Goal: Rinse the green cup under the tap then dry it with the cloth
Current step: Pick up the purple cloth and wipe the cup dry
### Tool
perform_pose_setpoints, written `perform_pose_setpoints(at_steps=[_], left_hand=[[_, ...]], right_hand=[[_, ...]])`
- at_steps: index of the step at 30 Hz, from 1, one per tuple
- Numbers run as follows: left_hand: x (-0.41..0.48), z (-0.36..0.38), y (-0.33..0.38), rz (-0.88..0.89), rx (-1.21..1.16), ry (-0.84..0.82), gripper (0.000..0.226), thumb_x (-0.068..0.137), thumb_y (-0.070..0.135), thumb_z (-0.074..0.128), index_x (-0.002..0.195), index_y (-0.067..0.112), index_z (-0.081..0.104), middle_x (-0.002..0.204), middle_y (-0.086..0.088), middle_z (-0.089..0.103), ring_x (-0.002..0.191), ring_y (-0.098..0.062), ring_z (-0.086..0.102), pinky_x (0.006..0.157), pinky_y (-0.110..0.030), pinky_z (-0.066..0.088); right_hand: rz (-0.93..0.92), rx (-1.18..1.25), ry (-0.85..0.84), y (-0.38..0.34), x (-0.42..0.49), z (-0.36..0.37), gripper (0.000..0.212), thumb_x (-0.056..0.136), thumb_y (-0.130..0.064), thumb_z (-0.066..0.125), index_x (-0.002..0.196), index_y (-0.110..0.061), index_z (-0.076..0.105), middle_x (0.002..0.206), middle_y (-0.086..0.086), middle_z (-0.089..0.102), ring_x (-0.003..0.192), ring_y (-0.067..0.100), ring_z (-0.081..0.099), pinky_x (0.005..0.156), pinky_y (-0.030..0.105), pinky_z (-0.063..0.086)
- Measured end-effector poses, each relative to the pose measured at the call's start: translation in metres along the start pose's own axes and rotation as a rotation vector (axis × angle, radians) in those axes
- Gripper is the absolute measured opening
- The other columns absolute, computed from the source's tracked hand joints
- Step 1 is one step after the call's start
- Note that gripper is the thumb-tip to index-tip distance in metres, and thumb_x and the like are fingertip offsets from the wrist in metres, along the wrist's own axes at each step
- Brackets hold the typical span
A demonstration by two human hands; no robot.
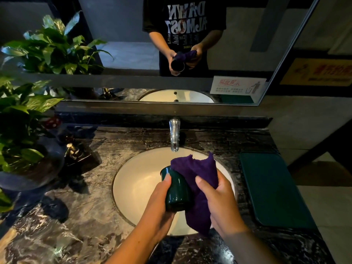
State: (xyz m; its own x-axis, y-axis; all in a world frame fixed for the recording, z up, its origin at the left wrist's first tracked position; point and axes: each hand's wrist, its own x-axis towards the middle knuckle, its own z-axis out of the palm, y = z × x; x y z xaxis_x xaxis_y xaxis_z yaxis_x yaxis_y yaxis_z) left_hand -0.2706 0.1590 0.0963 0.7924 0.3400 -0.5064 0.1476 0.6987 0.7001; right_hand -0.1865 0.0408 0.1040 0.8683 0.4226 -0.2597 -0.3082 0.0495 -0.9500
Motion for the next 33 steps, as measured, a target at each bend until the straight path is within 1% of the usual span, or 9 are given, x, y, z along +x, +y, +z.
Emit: perform_pose_setpoints(at_steps=[6, 10, 16, 18, 21, 24, 28, 31, 33], left_hand=[[0.004, -0.010, 0.001, -0.007, -0.087, 0.065, 0.040, 0.101, 0.041, 0.048, 0.125, 0.015, 0.066, 0.121, -0.016, 0.074, 0.111, -0.028, 0.071, 0.104, -0.049, 0.049], [0.006, -0.015, -0.003, -0.019, -0.132, 0.080, 0.039, 0.099, 0.040, 0.050, 0.124, 0.014, 0.065, 0.112, -0.014, 0.077, 0.097, -0.022, 0.076, 0.088, -0.041, 0.053], [0.008, -0.022, -0.012, -0.080, -0.166, 0.134, 0.034, 0.099, 0.038, 0.053, 0.120, 0.014, 0.065, 0.114, -0.017, 0.074, 0.111, -0.030, 0.066, 0.094, -0.045, 0.053], [0.008, -0.025, -0.016, -0.080, -0.200, 0.138, 0.035, 0.096, 0.039, 0.056, 0.118, 0.015, 0.066, 0.117, -0.017, 0.072, 0.111, -0.029, 0.065, 0.099, -0.046, 0.051], [0.008, -0.028, -0.017, -0.049, -0.210, 0.112, 0.043, 0.086, 0.042, 0.059, 0.119, 0.016, 0.067, 0.111, -0.013, 0.077, 0.105, -0.025, 0.069, 0.104, -0.047, 0.047], [0.009, -0.027, -0.016, -0.037, -0.203, 0.078, 0.042, 0.085, 0.043, 0.059, 0.118, 0.018, 0.067, 0.107, -0.011, 0.078, 0.097, -0.021, 0.074, 0.100, -0.045, 0.049], [0.010, -0.025, -0.021, -0.078, -0.189, 0.089, 0.049, 0.085, 0.044, 0.061, 0.125, 0.016, 0.065, 0.121, -0.014, 0.072, 0.109, -0.025, 0.067, 0.103, -0.045, 0.048], [0.007, -0.022, -0.029, -0.126, -0.191, 0.079, 0.045, 0.091, 0.042, 0.058, 0.126, 0.016, 0.063, 0.121, -0.015, 0.071, 0.111, -0.026, 0.065, 0.104, -0.045, 0.047], [0.006, -0.022, -0.032, -0.148, -0.188, 0.075, 0.047, 0.091, 0.043, 0.058, 0.128, 0.016, 0.062, 0.120, -0.015, 0.071, 0.111, -0.026, 0.065, 0.102, -0.045, 0.049]], right_hand=[[0.160, 0.112, 0.016, 0.010, -0.014, -0.009, 0.025, 0.095, -0.001, 0.065, 0.116, -0.012, 0.071, 0.107, 0.013, 0.079, 0.101, 0.029, 0.076, 0.083, 0.040, 0.060], [0.373, 0.289, 0.089, 0.021, -0.010, -0.025, 0.024, 0.098, -0.008, 0.060, 0.120, -0.008, 0.070, 0.108, 0.019, 0.078, 0.090, 0.029, 0.077, 0.071, 0.039, 0.062], [0.750, 0.549, 0.256, 0.042, -0.026, -0.054, 0.046, 0.101, -0.031, 0.057, 0.136, -0.001, 0.061, 0.125, 0.029, 0.069, 0.116, 0.042, 0.067, 0.094, 0.060, 0.050], [0.677, 0.639, 0.179, 0.037, -0.030, -0.064, 0.051, 0.097, -0.032, 0.055, 0.135, 0.001, 0.064, 0.130, 0.026, 0.068, 0.115, 0.040, 0.069, 0.101, 0.057, 0.052], [0.481, 0.688, 0.046, 0.013, -0.033, -0.080, 0.048, 0.094, -0.039, 0.053, 0.119, -0.006, 0.075, 0.126, 0.020, 0.072, 0.105, 0.035, 0.075, 0.090, 0.056, 0.056], [0.410, 0.678, 0.019, 0.007, -0.036, -0.091, 0.051, 0.090, -0.047, 0.053, 0.121, -0.014, 0.074, 0.125, 0.016, 0.074, 0.108, 0.034, 0.074, 0.090, 0.056, 0.057], [0.498, 0.644, 0.101, 0.045, -0.037, -0.094, 0.036, 0.088, -0.018, 0.062, 0.119, -0.006, 0.076, 0.128, 0.022, 0.071, 0.107, 0.035, 0.074, 0.085, 0.053, 0.063], [0.483, 0.589, 0.193, 0.067, -0.039, -0.107, 0.077, 0.070, -0.016, 0.089, 0.140, -0.004, 0.059, 0.136, 0.025, 0.065, 0.123, 0.040, 0.064, 0.098, 0.056, 0.053], [0.422, 0.526, 0.249, 0.066, -0.042, -0.117, 0.068, 0.077, -0.012, 0.081, 0.140, -0.002, 0.056, 0.133, 0.029, 0.064, 0.121, 0.042, 0.063, 0.097, 0.055, 0.052]])
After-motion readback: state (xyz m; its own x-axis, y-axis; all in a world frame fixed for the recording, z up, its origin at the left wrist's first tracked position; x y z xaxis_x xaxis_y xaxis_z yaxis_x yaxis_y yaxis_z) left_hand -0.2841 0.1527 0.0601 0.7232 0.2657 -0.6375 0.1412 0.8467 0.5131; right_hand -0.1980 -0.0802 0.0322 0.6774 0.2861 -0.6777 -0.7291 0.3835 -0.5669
